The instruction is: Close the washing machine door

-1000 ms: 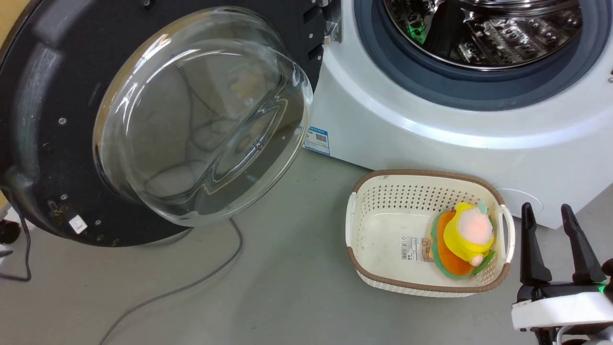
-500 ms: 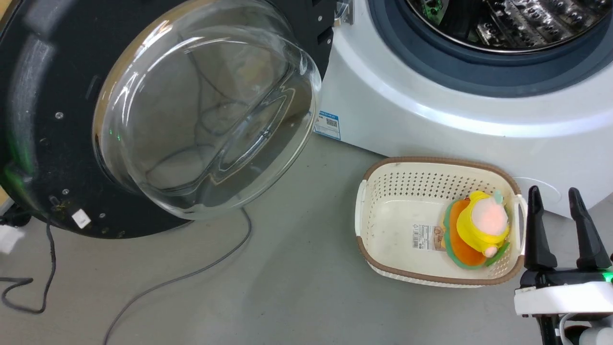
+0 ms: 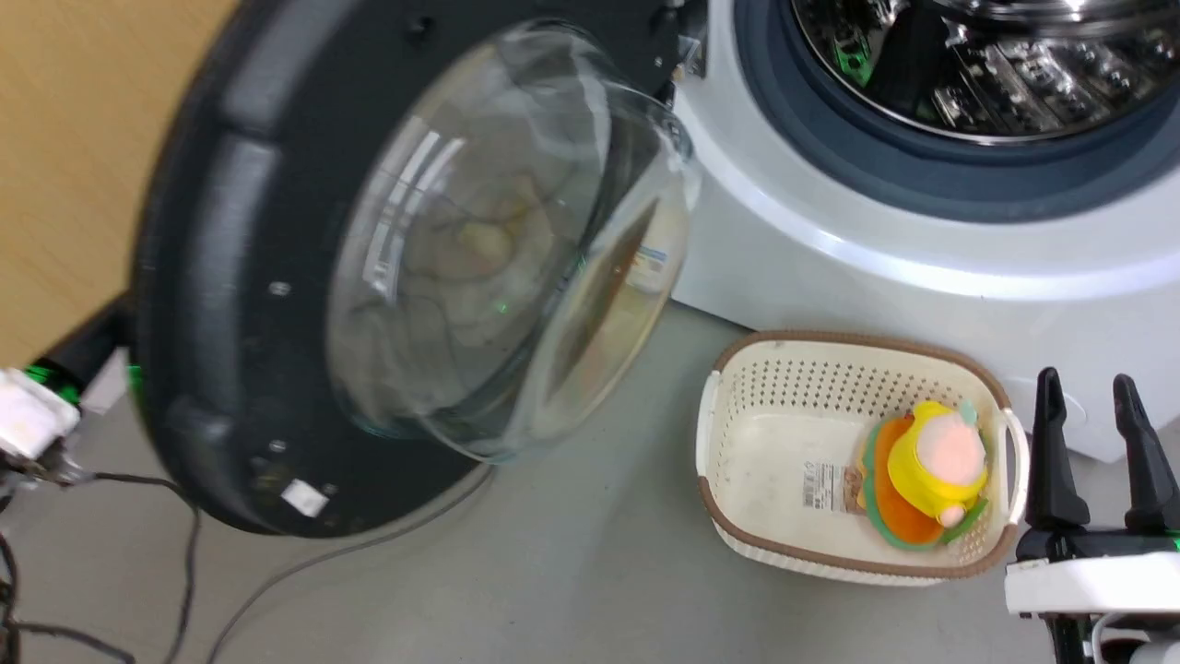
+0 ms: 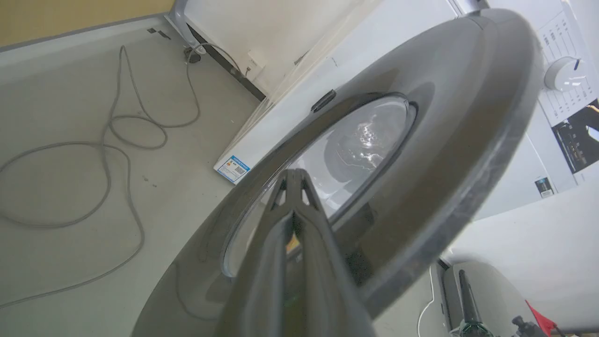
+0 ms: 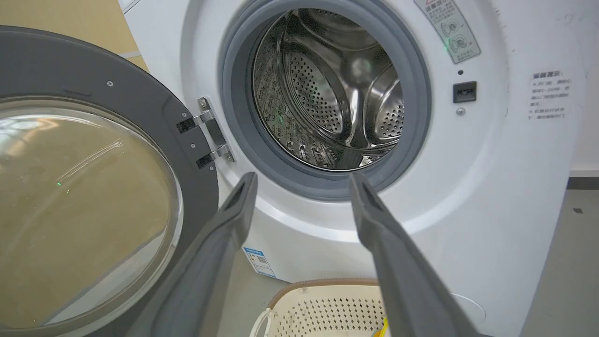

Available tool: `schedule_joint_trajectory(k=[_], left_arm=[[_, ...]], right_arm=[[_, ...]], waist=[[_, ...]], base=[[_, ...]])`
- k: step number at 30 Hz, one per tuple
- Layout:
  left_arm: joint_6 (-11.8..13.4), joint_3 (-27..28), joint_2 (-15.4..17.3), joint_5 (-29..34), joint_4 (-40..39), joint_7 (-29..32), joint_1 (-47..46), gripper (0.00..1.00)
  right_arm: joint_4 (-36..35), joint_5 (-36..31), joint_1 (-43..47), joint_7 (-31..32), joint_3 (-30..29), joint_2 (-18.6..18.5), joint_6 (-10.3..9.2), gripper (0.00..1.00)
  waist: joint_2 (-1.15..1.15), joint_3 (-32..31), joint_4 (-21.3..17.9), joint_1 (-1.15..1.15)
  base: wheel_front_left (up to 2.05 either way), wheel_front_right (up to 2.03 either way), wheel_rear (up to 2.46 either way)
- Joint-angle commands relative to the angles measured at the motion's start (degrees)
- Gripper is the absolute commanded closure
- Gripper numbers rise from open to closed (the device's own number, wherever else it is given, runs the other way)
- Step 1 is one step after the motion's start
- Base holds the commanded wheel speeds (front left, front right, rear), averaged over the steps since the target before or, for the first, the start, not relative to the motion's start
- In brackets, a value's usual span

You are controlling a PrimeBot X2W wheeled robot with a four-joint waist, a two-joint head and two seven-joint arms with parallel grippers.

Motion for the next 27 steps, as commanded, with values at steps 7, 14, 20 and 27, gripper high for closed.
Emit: schedule_joint_trajectory(k=[7,14,20,27], left_arm=[[-0.25,-8.94,0.39,-0.51,-14.39,-0.33,5.8,1.0],[-0.25,-19.61,-1.86,1.05,-22.11,-4.18,6.52,1.0],[-0.25,-27.89,-4.77,3.4,-23.69,-11.75,5.16,1.0],[-0.25,-37.85,-7.35,3.88,-19.58,-20.7,2.35,1.0]], right_arm=[[0.35,0.64,1.7,-0.26,0.05,0.22,0.05,0.0],[0.37,0.93,1.79,-0.26,1.25,0.22,0.05,0.0],[0.35,0.7,2.45,-0.26,0.97,0.22,0.05,0.0],[0.48,0.77,2.48,-0.26,1.36,0.22,0.05,0.0]], waist=[[0.0,-2.42,1.86,0.0],[0.0,-4.23,-0.02,0.0],[0.0,-5.29,-3.85,0.0],[0.0,-5.99,-9.58,0.0]], base=[[0.0,0.0,0.0],[0.0,0.0,0.0],[0.0,0.0,0.0],[0.0,0.0,0.0]])
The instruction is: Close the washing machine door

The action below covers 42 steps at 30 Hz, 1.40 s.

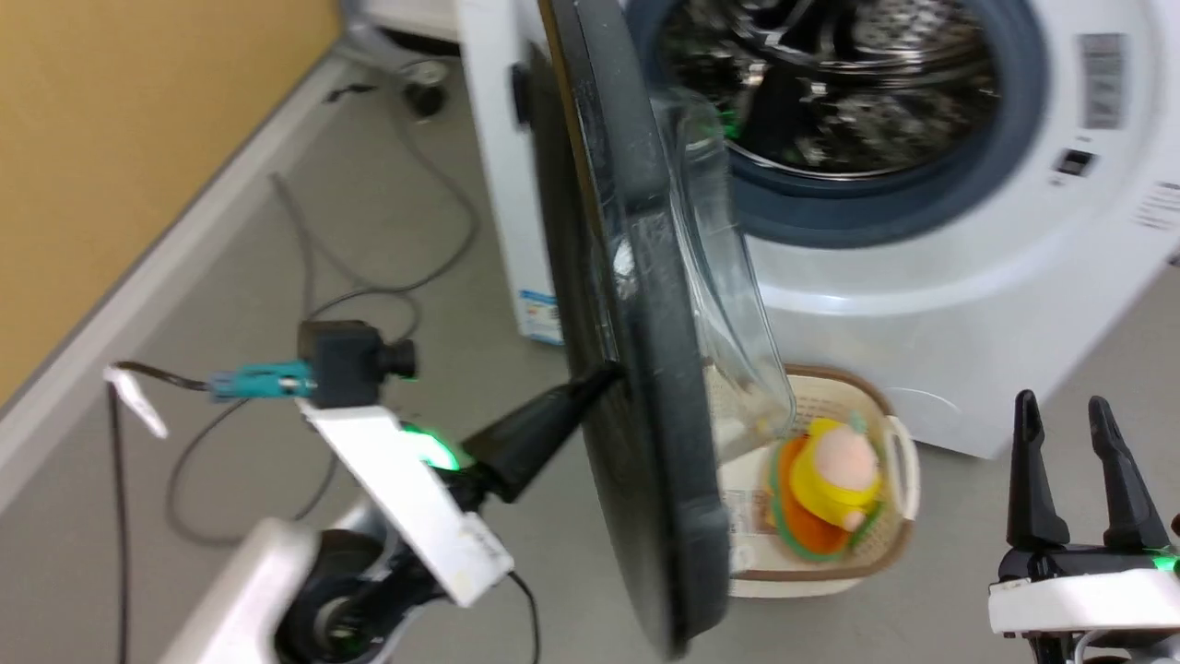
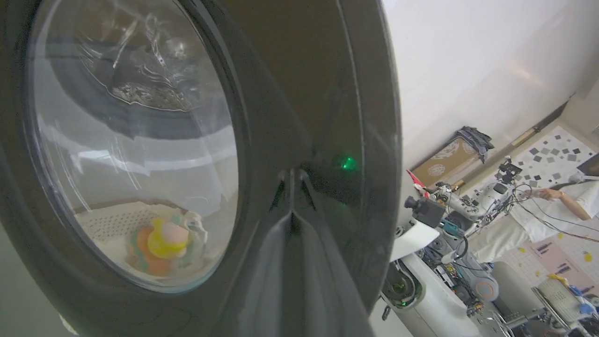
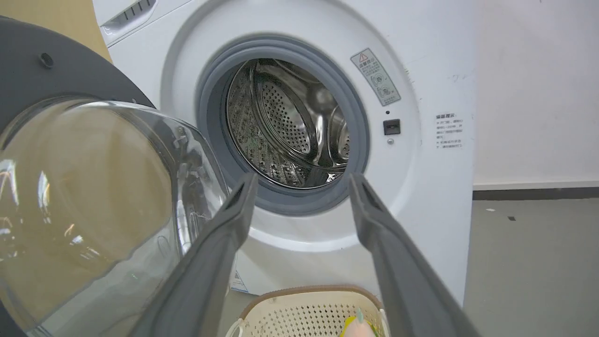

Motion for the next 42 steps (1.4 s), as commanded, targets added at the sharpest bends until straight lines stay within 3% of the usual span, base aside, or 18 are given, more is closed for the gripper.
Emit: schedule_joint_trajectory(k=[1,8,17,28,32,35,42], left_arm=[[-0.26,-1.9,-0.53,0.02,1.05,-1.56,-1.56,1.0],[-0.26,-9.63,-1.22,-1.15,6.42,-9.11,-5.05,1.0],[-0.26,-18.21,-2.31,-3.26,15.51,-18.11,-8.16,1.0],[-0.26,-25.99,2.73,-1.15,20.72,-28.91,-11.43,1.0],[-0.21,-25.24,5.68,3.93,23.61,-33.59,-12.62,1.0],[3.29,-21.43,6.44,11.77,25.96,-34.94,-12.7,1.0],[19.38,-1.8,3.88,38.29,19.34,-35.07,-5.17,1.0]], right_arm=[[0.02,0.22,0.56,-0.25,0.08,0.05,0.05,0.0],[-0.04,0.17,0.41,-0.25,-0.05,0.05,0.05,0.0],[0.35,0.49,0.04,-0.25,0.41,0.05,0.05,0.0],[0.97,1.91,1.28,-0.25,0.5,0.05,0.05,0.0],[1.18,2.23,1.74,-0.25,0.52,0.05,0.05,0.0],[0.88,2.31,1.71,-0.25,0.25,0.05,0.05,0.0],[-0.89,0.83,0.62,-0.25,-0.5,0.05,0.05,0.0]], waist=[[0.0,-0.35,-3.0,0.0],[0.0,0.5,-9.2,0.0],[0.0,1.55,-14.12,0.0],[0.0,-0.71,-15.16,0.0],[0.0,-2.11,-14.71,0.0],[0.0,-2.88,-14.46,0.0],[0.0,-3.6,-13.92,0.0]], base=[[0.0,0.0,0.0],[0.0,0.0,0.0],[0.0,0.0,0.0],[0.0,0.0,0.0],[0.0,0.0,0.0],[0.0,0.0,0.0],[0.0,0.0,0.0]])
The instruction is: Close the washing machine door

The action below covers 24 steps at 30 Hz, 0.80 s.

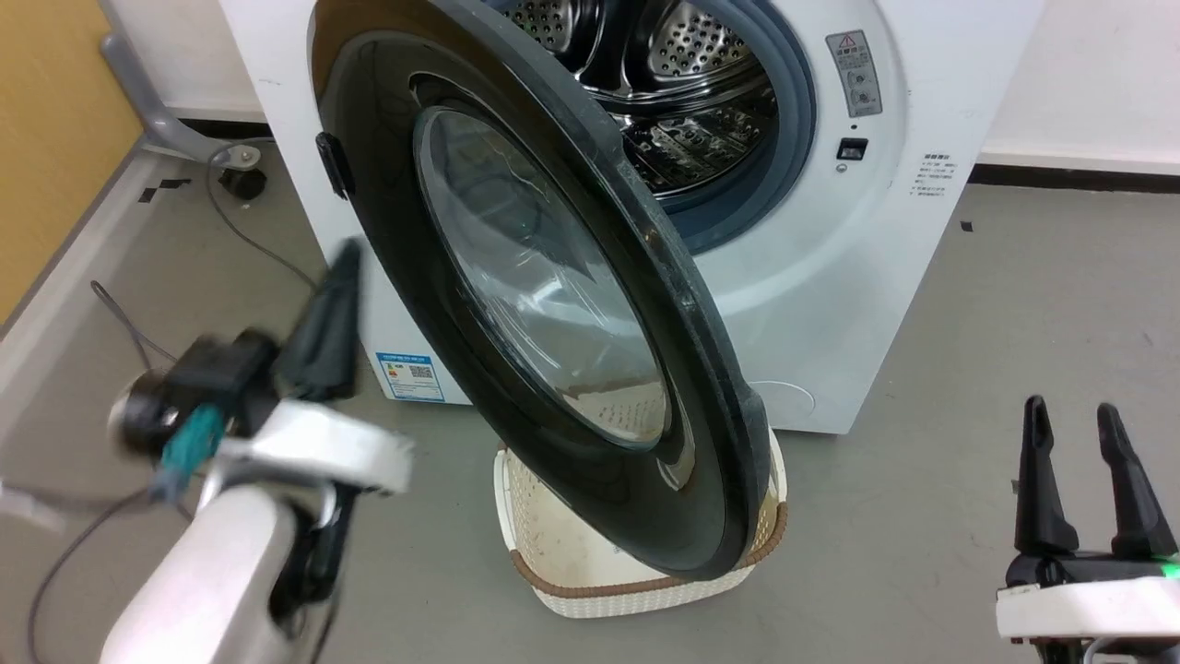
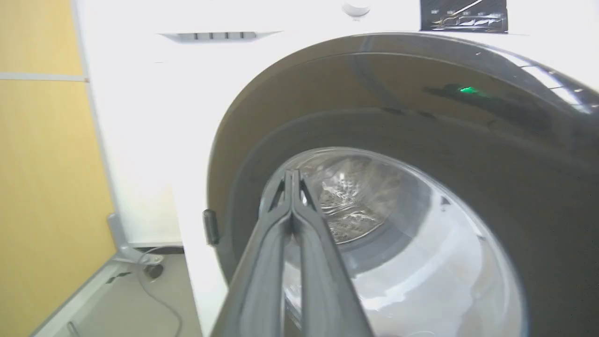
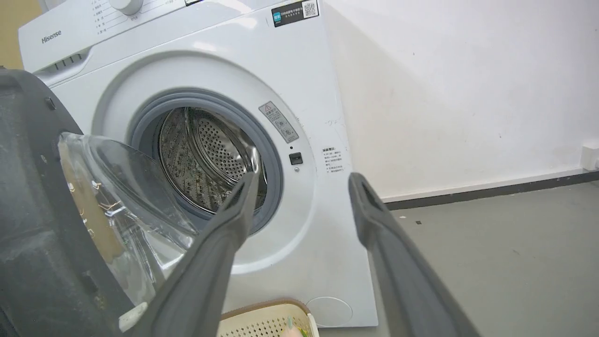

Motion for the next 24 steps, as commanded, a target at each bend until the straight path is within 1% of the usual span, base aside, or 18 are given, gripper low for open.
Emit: schedule_joint_trajectory(k=[1,2,5,6,7,10,13,16,18,19,20,21,24], left_arm=[[1.69,1.39,-0.39,2.32,-0.7,-0.23,2.58,1.0],[3.41,3.17,-0.59,4.84,-1.62,-0.23,4.24,1.0],[7.45,6.69,-0.99,10.26,-3.13,-0.24,9.22,1.0],[8.76,7.95,-1.21,11.63,-3.5,-0.24,10.78,0.8],[9.78,9.0,-1.36,12.9,-3.65,-0.24,12.21,0.0],[11.84,11.17,-2.73,15.64,-4.52,-0.24,16.15,0.0],[12.46,12.75,-4.49,17.41,-5.32,-0.24,19.16,0.0],[11.93,14.36,-6.4,18.43,-6.15,-0.24,21.61,0.0],[10.7,14.96,-7.72,18.92,-6.59,-0.24,22.95,0.0],[10.0,15.21,-8.25,19.32,-6.72,-0.24,23.46,0.0],[9.27,15.37,-8.77,19.74,-6.71,-0.24,23.92,0.0],[8.52,15.55,-9.22,20.22,-6.57,-0.24,24.24,0.0],[6.88,15.77,-10.79,21.94,-6.32,-0.25,25.0,0.0]], right_arm=[[-0.62,-0.66,-0.66,-0.25,-0.04,0.02,0.05,0.0],[-1.0,-0.98,-0.99,-0.25,-0.16,0.02,0.05,0.0],[-2.07,-1.38,-2.21,-0.25,-0.84,0.02,0.05,0.0],[-2.45,-1.14,-2.77,-0.25,-1.2,0.02,0.05,0.0],[-2.93,-1.35,-3.35,-0.25,-1.38,0.02,0.05,0.0],[-4.57,-2.08,-5.15,-0.25,-1.42,0.02,0.05,0.0],[-6.3,-2.54,-7.13,-0.25,-0.93,0.02,0.05,0.0],[-8.36,-2.46,-9.3,-0.25,0.32,0.02,0.05,0.0],[-10.15,-1.84,-10.61,-0.25,1.6,0.02,0.05,0.0],[-11.07,-1.61,-11.22,-0.25,2.43,0.02,0.05,0.33],[-12.05,-1.5,-11.8,-0.25,3.5,0.02,0.05,0.76],[-13.05,-1.4,-12.31,-0.25,4.54,0.02,0.05,1.0],[-15.75,0.07,-13.59,-0.25,8.11,0.0,0.05,1.0]], waist=[[0.0,-0.17,0.01,0.0],[0.0,-0.29,0.05,0.0],[0.0,-0.67,0.26,0.0],[0.0,-0.75,0.34,0.0],[0.0,-0.8,0.45,0.0],[0.0,-0.88,0.97,0.0],[0.0,-0.85,1.59,0.0],[0.0,-0.84,2.22,0.0],[0.0,-0.84,2.71,0.0],[0.0,-0.83,2.9,0.0],[0.0,-0.82,3.11,0.0],[0.0,-0.81,3.32,0.0],[0.0,-0.8,3.83,0.0]], base=[[0.0,0.0,0.0],[0.0,0.0,0.0],[0.0,0.0,0.0],[0.0,0.0,0.0],[0.0,0.0,0.0],[0.0,0.0,0.0],[0.0,0.0,0.0],[0.0,0.0,0.0],[0.0,0.0,0.0],[0.0,0.0,0.0],[0.0,0.0,0.0],[0.0,0.0,0.0],[0.0,0.0,0.0]])
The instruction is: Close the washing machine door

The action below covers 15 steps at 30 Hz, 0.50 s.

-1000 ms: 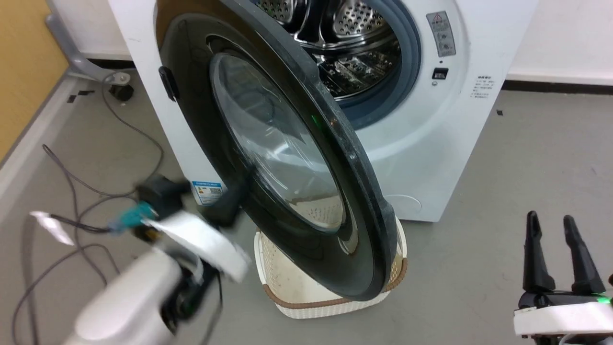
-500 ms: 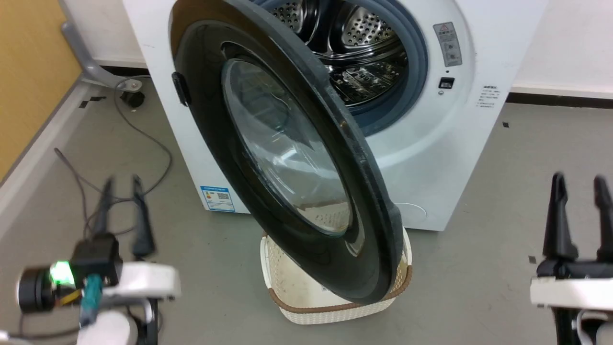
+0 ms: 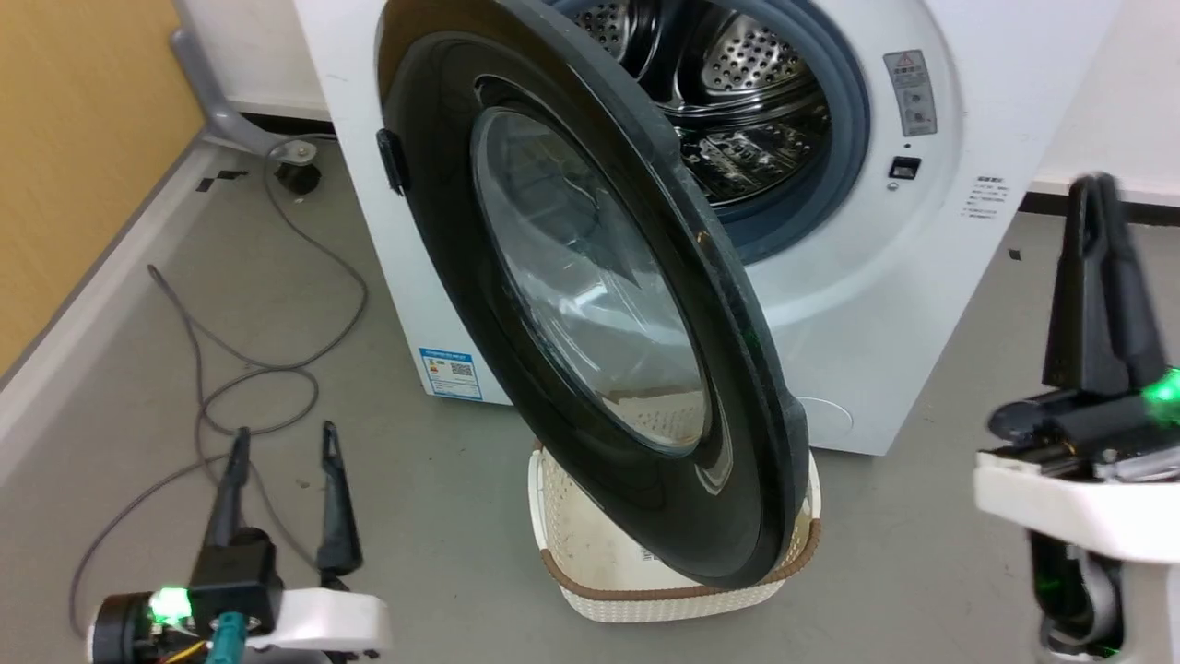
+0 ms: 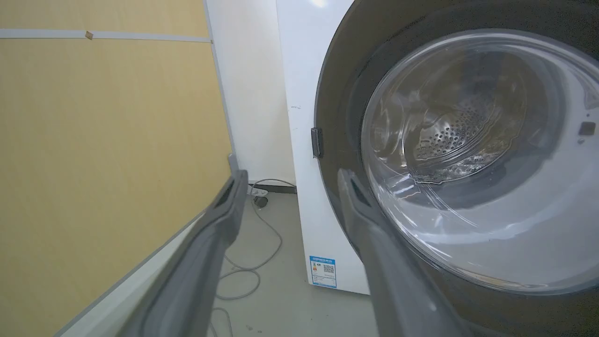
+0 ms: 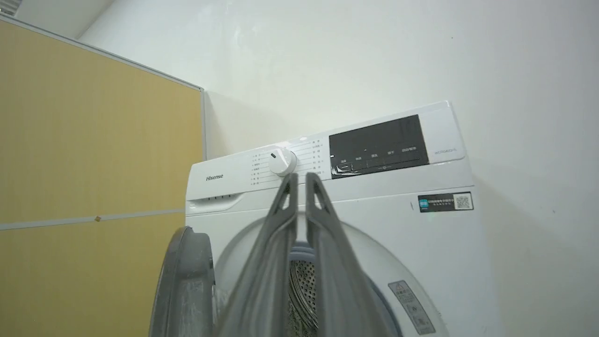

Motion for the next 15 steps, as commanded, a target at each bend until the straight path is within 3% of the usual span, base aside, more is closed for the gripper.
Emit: schedule_joint_trajectory(k=[1,9,15], left_arm=[[-0.6,0.31,-0.56,0.88,0.18,-0.25,0.87,0.0],[-2.97,1.77,-2.76,4.33,0.93,-0.25,1.32,0.0],[-4.08,2.88,-3.7,6.02,1.05,-0.25,1.77,0.0]], right_arm=[[-1.09,0.63,-1.04,-0.22,1.49,-0.29,0.05,1.0],[-4.11,5.31,-2.04,-0.22,15.53,-6.5,0.05,1.0],[-1.57,6.88,-2.03,-0.22,29.06,-13.43,0.05,1.0]], waist=[[0.0,0.02,0.25,0.0],[0.0,-0.38,0.49,0.0],[0.0,-0.57,-0.14,0.0]], base=[[0.0,0.0,0.0],[0.0,0.0,0.0],[0.0,0.0,0.0]])
